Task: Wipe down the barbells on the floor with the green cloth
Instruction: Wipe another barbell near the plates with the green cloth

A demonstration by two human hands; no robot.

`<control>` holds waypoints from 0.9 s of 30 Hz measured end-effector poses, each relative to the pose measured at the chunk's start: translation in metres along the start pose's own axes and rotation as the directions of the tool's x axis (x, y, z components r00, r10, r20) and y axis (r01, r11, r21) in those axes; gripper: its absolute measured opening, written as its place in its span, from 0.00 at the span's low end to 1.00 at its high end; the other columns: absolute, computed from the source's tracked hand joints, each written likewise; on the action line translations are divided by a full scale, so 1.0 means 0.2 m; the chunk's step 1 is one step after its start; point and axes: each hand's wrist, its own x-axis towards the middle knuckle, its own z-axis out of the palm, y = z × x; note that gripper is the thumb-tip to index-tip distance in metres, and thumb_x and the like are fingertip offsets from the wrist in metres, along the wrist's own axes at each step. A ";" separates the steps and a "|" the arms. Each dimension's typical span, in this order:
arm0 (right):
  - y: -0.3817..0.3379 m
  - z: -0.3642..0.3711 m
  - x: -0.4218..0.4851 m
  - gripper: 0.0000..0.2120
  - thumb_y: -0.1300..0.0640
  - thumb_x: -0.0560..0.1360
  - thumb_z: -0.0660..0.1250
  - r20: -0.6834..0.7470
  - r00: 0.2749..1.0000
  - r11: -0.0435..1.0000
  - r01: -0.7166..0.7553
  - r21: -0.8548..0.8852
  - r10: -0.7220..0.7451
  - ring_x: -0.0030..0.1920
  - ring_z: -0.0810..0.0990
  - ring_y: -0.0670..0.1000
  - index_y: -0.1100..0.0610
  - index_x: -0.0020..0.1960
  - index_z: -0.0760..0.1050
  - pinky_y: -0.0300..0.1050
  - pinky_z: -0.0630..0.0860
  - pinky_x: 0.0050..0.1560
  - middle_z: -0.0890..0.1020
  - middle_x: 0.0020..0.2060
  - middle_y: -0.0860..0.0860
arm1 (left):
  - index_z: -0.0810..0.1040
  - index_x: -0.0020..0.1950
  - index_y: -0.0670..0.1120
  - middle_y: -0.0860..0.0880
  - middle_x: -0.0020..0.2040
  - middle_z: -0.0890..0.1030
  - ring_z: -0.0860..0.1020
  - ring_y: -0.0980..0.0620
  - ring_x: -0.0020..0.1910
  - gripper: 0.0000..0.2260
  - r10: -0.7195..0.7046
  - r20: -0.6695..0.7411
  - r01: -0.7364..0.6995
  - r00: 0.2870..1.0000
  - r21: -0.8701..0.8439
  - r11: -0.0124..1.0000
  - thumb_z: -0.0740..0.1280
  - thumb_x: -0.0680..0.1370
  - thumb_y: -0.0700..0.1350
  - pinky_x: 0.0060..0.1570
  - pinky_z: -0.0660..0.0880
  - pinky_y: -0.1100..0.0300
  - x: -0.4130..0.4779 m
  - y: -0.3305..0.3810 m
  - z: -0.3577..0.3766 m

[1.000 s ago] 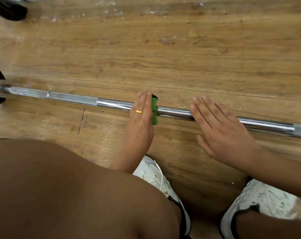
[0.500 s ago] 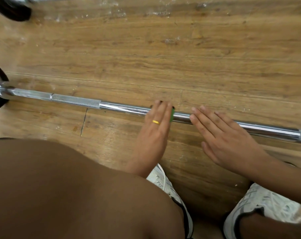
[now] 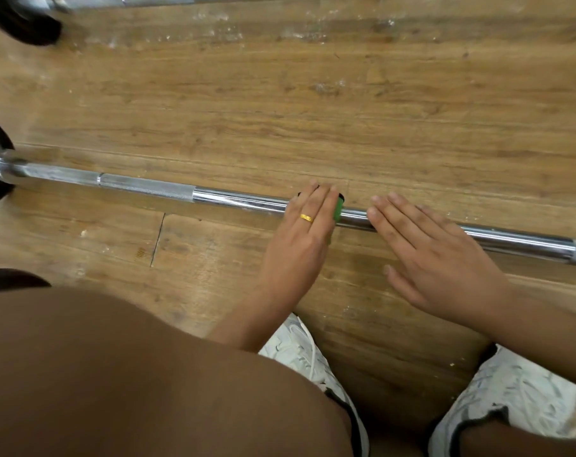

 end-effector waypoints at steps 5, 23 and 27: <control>0.06 -0.03 0.05 0.37 0.46 0.78 0.58 0.044 0.999 1.000 -0.017 0.016 0.016 0.81 0.51 0.55 0.61 0.81 0.51 0.55 0.55 0.78 0.54 0.81 0.57 | 0.66 0.76 0.36 0.39 0.74 0.70 0.63 0.39 0.77 0.23 -0.261 -0.086 0.260 0.961 -0.029 0.965 0.61 0.80 0.29 0.74 0.66 0.44 0.00 -0.15 -0.04; 0.26 -0.07 0.26 0.37 0.44 0.77 0.57 0.050 0.997 0.992 -0.066 0.110 0.061 0.79 0.58 0.55 0.60 0.81 0.54 0.57 0.65 0.74 0.62 0.78 0.56 | 0.74 0.70 0.39 0.42 0.67 0.77 0.72 0.41 0.69 0.16 -0.064 0.004 0.063 0.998 0.080 0.995 0.59 0.85 0.43 0.72 0.63 0.45 0.33 -0.23 -0.03; 0.30 -0.08 0.30 0.37 0.44 0.77 0.57 0.060 0.996 0.992 -0.079 0.103 0.073 0.79 0.58 0.54 0.60 0.81 0.54 0.58 0.66 0.74 0.62 0.79 0.56 | 0.75 0.66 0.39 0.42 0.63 0.77 0.73 0.41 0.65 0.14 -0.178 -0.080 0.181 0.981 0.033 0.983 0.56 0.85 0.42 0.71 0.64 0.45 0.38 -0.28 -0.02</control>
